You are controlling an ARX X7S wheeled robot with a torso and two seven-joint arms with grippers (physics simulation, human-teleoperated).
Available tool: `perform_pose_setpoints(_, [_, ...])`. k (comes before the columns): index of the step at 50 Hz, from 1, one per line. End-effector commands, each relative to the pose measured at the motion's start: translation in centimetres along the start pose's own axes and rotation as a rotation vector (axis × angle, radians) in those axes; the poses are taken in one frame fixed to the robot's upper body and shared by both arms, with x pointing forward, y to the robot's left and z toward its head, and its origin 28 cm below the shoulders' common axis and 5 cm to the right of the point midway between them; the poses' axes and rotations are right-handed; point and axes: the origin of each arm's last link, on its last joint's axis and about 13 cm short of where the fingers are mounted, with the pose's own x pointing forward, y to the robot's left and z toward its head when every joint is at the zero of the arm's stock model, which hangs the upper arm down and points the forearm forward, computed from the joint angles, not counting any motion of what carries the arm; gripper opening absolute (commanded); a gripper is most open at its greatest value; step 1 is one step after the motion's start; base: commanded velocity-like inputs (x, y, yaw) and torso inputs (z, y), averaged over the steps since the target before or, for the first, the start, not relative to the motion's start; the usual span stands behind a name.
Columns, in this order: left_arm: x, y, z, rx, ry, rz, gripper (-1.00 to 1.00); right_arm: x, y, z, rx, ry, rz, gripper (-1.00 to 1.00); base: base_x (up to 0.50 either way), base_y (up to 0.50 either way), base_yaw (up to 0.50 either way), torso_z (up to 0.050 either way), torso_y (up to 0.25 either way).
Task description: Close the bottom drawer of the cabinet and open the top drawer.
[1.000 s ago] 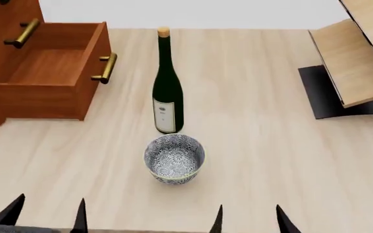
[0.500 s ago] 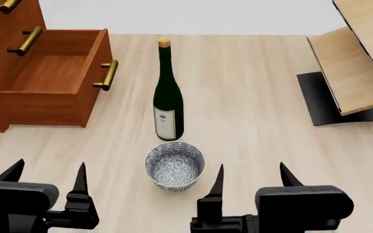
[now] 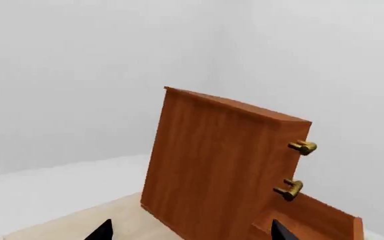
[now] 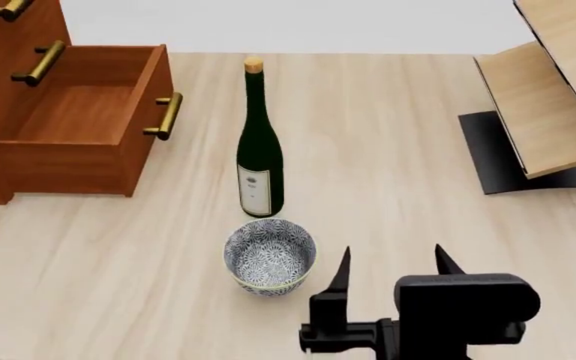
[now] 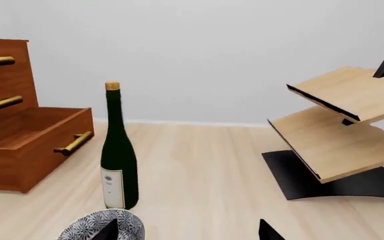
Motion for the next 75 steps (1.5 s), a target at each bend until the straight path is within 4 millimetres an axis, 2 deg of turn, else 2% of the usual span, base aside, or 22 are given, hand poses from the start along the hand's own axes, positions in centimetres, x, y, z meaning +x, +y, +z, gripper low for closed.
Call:
perform_pose_setpoints(1, [2.2,4.8,2.0,-0.181,-0.179,0.467,1.0,0.5,0.0,-0.2,0.01,-0.007,-0.011,1.0,0.0,0.0,0.0,0.0,0.0])
perform_pose_setpoints(4, [1.8,6.3,2.2,-0.291,-0.234,0.638,1.0,0.5,-0.3,-0.1,0.031,-0.01,-0.02,1.0,0.0,0.0,0.0,0.0,0.0])
perform_pose_setpoints(6, [1.6,6.6,2.3,-0.333,-0.231,0.649,1.0,0.5,-0.3,-0.3,0.037,-0.005,-0.014,1.0,0.0,0.0,0.0,0.0,0.0])
perform_pose_setpoints(15, [1.6,6.2,2.4,-0.281,-0.253,0.606,1.0,1.1,-0.1,-0.4,-0.003,-0.008,-0.052,1.0,0.0,0.0,0.0,0.0,0.0])
perform_pose_setpoints(23, [1.5,6.1,2.3,-0.261,-0.264,0.582,1.0,0.6,0.0,0.1,-0.02,-0.024,-0.038,1.0,0.0,0.5,0.0,0.0,0.0])
perform_pose_setpoints(39, [1.3,5.8,2.4,-0.25,-0.261,0.521,1.0,0.5,0.4,-0.3,-0.012,-0.016,0.017,1.0,0.01,0.5,0.0,0.0,0.0])
perform_pose_setpoints(54, [1.2,5.7,2.4,-0.233,-0.274,0.498,1.0,0.7,0.5,0.2,-0.003,-0.038,0.047,1.0,0.21,0.48,0.0,0.0,0.0])
perform_pose_setpoints(56, [0.9,6.0,1.3,-0.234,-0.273,0.498,1.0,0.7,0.4,0.3,0.003,-0.038,0.044,1.0,0.25,0.42,0.0,0.0,0.0])
perform_pose_setpoints(60, [0.9,6.1,1.2,-0.235,-0.272,0.5,1.0,0.8,0.3,0.3,0.014,-0.039,0.042,1.0,0.25,0.36,0.0,0.0,0.0])
perform_pose_setpoints(63, [0.9,6.1,1.1,-0.234,-0.271,0.499,1.0,0.8,0.2,0.1,0.022,-0.039,0.04,1.0,0.25,0.26,0.0,0.0,0.0])
perform_pose_setpoints(64, [0.9,6.1,1.1,-0.232,-0.272,0.5,1.0,0.8,0.3,0.1,0.095,-0.033,0.073,1.0,0.25,0.2,0.0,0.0,0.0])
perform_pose_setpoints(75, [0.9,6.0,1.1,-0.226,-0.271,0.496,1.0,0.9,0.0,0.1,0.066,-0.035,0.045,1.0,0.25,0.08,0.0,0.0,0.0])
